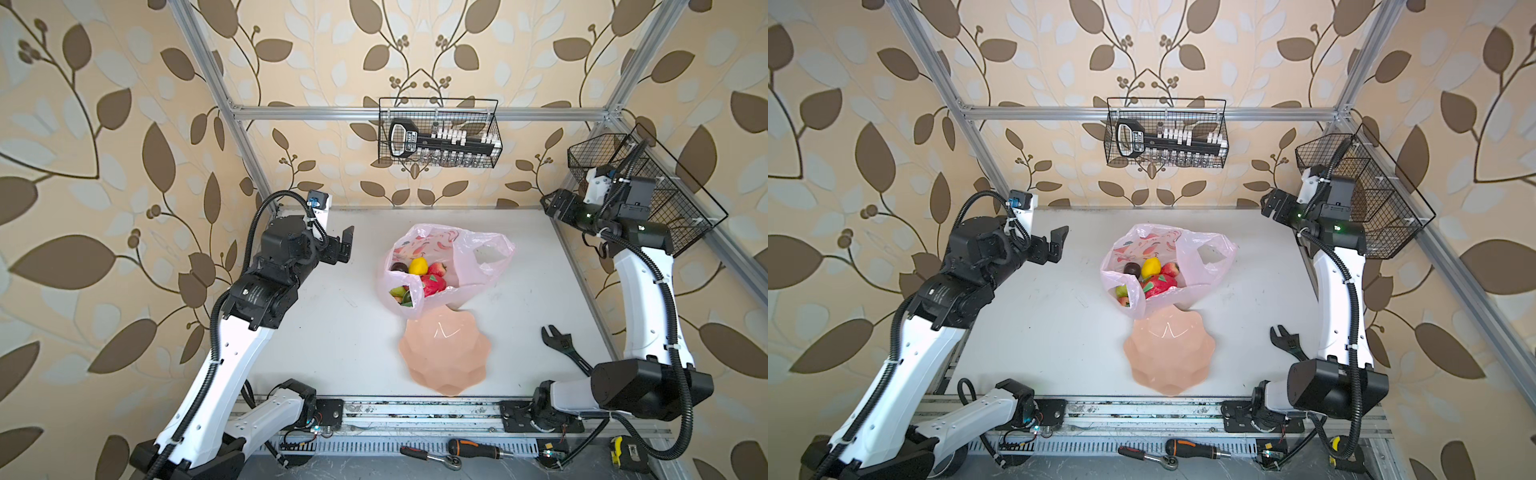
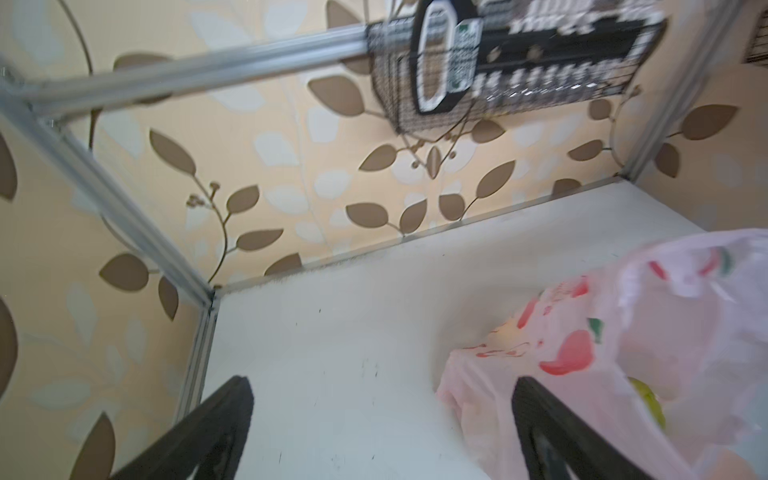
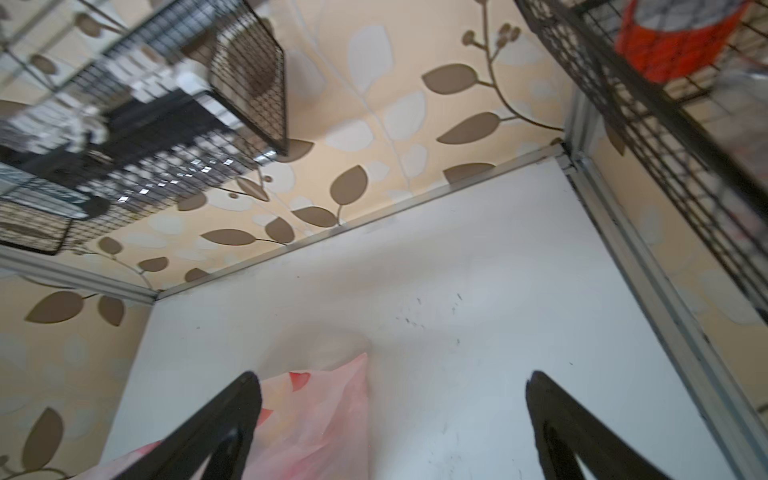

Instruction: Place the fruits into the plastic bag

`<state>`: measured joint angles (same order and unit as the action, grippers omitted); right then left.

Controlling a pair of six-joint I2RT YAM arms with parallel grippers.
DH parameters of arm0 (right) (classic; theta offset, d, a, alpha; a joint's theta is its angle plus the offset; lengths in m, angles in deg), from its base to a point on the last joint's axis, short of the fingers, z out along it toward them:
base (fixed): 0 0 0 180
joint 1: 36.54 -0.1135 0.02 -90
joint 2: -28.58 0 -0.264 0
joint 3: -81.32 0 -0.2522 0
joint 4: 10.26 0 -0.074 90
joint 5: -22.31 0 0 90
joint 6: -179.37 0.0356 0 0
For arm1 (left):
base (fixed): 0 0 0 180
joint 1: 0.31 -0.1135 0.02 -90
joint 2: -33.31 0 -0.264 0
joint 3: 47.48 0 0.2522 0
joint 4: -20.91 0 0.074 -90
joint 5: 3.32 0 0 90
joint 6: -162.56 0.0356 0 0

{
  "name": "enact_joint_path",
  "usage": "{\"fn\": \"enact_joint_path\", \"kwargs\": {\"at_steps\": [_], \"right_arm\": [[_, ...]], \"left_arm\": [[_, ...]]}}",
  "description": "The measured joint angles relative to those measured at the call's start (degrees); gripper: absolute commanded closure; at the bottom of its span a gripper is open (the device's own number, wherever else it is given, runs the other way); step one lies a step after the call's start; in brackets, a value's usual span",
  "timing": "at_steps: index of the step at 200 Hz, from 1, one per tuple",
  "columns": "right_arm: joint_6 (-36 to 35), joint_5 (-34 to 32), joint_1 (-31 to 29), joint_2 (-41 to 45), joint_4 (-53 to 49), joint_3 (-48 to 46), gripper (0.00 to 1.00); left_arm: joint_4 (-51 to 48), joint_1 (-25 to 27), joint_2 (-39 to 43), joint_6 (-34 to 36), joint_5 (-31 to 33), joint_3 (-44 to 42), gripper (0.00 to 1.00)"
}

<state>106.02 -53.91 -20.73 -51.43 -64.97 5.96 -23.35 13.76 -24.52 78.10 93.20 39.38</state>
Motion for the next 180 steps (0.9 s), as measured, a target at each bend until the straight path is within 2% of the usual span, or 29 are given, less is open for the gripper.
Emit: {"fn": "enact_joint_path", "kwargs": {"at_steps": [20,43,69,85,106,127,146,168,180], "right_arm": [[-0.57,-4.33,2.03,1.84,3.78,-10.12,0.0],[-2.8,-8.11,2.43,4.28,14.27,-26.4,0.0],[-4.46,-12.26,3.06,4.61,27.26,-43.85,0.0],[-5.22,-13.92,1.75,4.61,35.69,-52.33,0.0],[-6.32,-16.98,-1.81,4.59,44.33,-57.24,0.0],[-10.47,-21.75,-8.83,4.63,53.7,-59.43,0.0],[-15.17,-23.23,-15.02,6.21,59.8,-62.1,0.0],[-15.96,-22.73,-15.67,11.32,64.19,-66.58,0.0],[-14.67,-22.43,-14.97,14.6,68.0,-70.14,0.0]], "left_arm": [[4.28,-8.22,-0.79,-3.1,0.11,-9.51,0.01],[13.62,-15.61,-1.46,-6.34,0.07,-23.74,0.01],[25.18,-20.15,-5.66,-9.22,-0.07,-36.5,0.01],[31.76,-20.39,-9.55,-9.64,-0.24,-40.87,0.01],[40.24,-20.37,-13.62,-10.47,-0.55,-44.74,0.01],[51.15,-19.71,-14.34,-10.95,-2.12,-50.56,0.01],[59.74,-16.02,-16.46,-9.75,-2.1,-54.69,0.01],[69.92,-11.37,-23.71,-6.93,-2.4,-56.24,0.01],[73.35,-10.51,-27.85,-5.57,-2.99,-56.17,0.01]]}}
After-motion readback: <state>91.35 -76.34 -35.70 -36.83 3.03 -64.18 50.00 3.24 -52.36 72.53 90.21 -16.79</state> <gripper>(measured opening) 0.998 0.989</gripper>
